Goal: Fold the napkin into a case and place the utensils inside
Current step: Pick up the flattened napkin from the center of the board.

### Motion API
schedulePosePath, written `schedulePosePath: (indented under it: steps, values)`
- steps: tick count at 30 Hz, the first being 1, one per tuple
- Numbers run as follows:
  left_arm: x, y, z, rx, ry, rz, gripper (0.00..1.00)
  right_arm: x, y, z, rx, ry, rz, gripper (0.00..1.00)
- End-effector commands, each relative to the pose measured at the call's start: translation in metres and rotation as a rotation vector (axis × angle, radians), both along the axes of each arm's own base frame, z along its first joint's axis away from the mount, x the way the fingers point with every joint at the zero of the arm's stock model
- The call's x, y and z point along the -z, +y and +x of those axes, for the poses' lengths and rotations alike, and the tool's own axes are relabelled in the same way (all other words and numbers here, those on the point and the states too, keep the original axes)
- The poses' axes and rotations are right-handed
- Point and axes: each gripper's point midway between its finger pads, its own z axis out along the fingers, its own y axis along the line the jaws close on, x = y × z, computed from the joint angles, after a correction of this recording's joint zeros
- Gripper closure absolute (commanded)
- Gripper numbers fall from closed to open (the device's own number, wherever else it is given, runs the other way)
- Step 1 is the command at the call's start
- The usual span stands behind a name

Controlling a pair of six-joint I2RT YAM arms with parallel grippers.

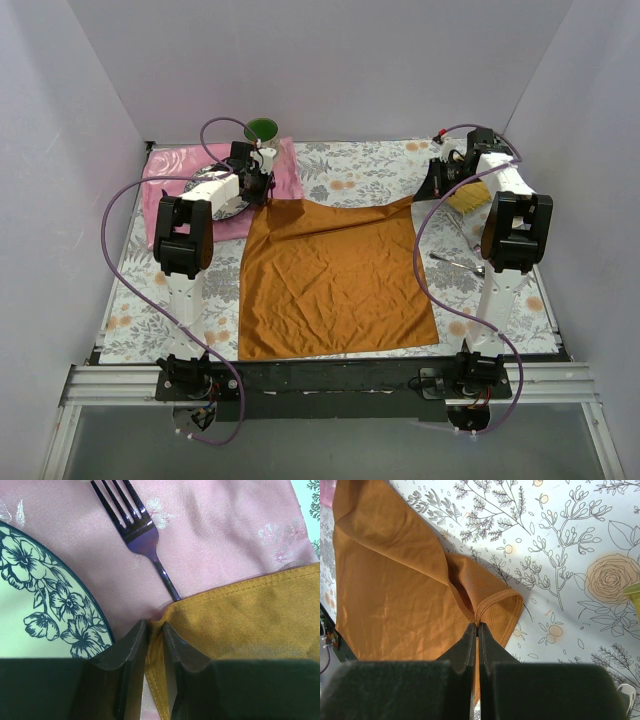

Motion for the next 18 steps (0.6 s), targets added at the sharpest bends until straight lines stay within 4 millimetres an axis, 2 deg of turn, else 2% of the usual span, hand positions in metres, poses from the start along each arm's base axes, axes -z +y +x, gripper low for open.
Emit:
schedulePosePath:
  steps: [1, 4, 5, 11, 14, 18]
  values:
    - [-0.056, -0.005, 0.011, 0.009, -0.132, -0.028, 0.81, -0.037, 0.001, 0.016, 0.004, -0.097, 0.024, 0.99]
    - [-0.066, -0.005, 0.008, 0.012, -0.157, -0.031, 0.83, -0.036, -0.001, 0.024, 0.019, -0.095, 0.02, 0.99]
    - [-0.069, -0.005, 0.01, 0.014, -0.172, -0.03, 0.88, -0.039, -0.001, 0.028, 0.025, -0.104, 0.017, 0.99]
    - [-0.073, -0.005, 0.003, 0.026, -0.195, -0.035, 0.97, -0.031, 0.0, 0.039, 0.042, -0.091, 0.019, 0.99]
    - [-0.074, -0.003, 0.002, 0.027, -0.211, -0.036, 0.98, -0.023, 0.004, 0.043, 0.038, -0.083, 0.015, 0.99]
    - [-0.088, 0.004, 0.0, 0.024, -0.256, -0.054, 1.0, -0.023, 0.006, 0.048, 0.04, -0.092, 0.017, 0.99]
